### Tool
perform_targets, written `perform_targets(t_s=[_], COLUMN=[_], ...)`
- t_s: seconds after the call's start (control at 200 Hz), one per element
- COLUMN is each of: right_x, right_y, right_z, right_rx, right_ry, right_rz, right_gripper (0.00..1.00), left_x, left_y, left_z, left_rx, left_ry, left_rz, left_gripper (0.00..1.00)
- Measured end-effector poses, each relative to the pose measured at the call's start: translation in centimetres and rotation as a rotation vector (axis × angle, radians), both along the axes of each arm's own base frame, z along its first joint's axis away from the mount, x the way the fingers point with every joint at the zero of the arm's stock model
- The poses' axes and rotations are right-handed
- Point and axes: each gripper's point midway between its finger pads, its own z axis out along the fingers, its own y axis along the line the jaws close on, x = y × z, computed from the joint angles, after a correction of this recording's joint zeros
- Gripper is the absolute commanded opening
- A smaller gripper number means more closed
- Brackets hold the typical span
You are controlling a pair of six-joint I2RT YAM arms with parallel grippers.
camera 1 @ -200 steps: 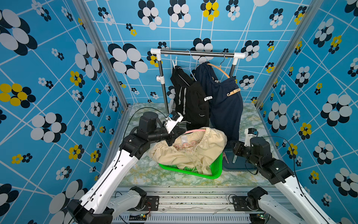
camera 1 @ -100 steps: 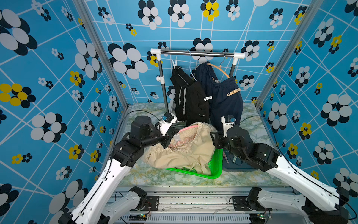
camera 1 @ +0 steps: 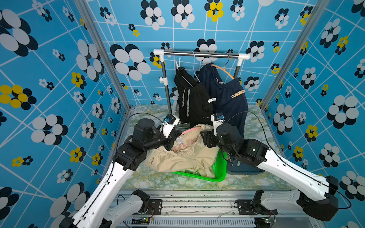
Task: Remove the clothespins securing shorts to the hanger
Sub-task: Remove the shorts from the hanger.
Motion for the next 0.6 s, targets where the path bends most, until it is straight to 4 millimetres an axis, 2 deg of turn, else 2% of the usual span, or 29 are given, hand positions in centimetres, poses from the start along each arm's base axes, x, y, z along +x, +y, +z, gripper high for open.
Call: perform_targets(t_s=[0.165, 0.325, 0.6], right_x=[1.1, 1.9, 2.3], right_y=[1.2, 1.7, 0.6], right_z=[0.4, -0.4, -0.8], right_rx=[-0.026, -0.085, -0.135], right_ry=[-0.014, -0.01, -0.021], right_rz=[-0.004, -0.015, -0.062], right_gripper=[0.68, 0.58, 0.39], left_x=[0.3, 0.6, 0.7], left_y=[-0.2, -0.3, -0.3], left_z=[0.0, -0.2, -0.4], left_rx=[-0.014, -0.016, -0.016], left_ry=[0.009, 0.02, 0.016], left_rz=[0.005, 0.009, 0.016], left_gripper=[0.0, 0.0, 0.0])
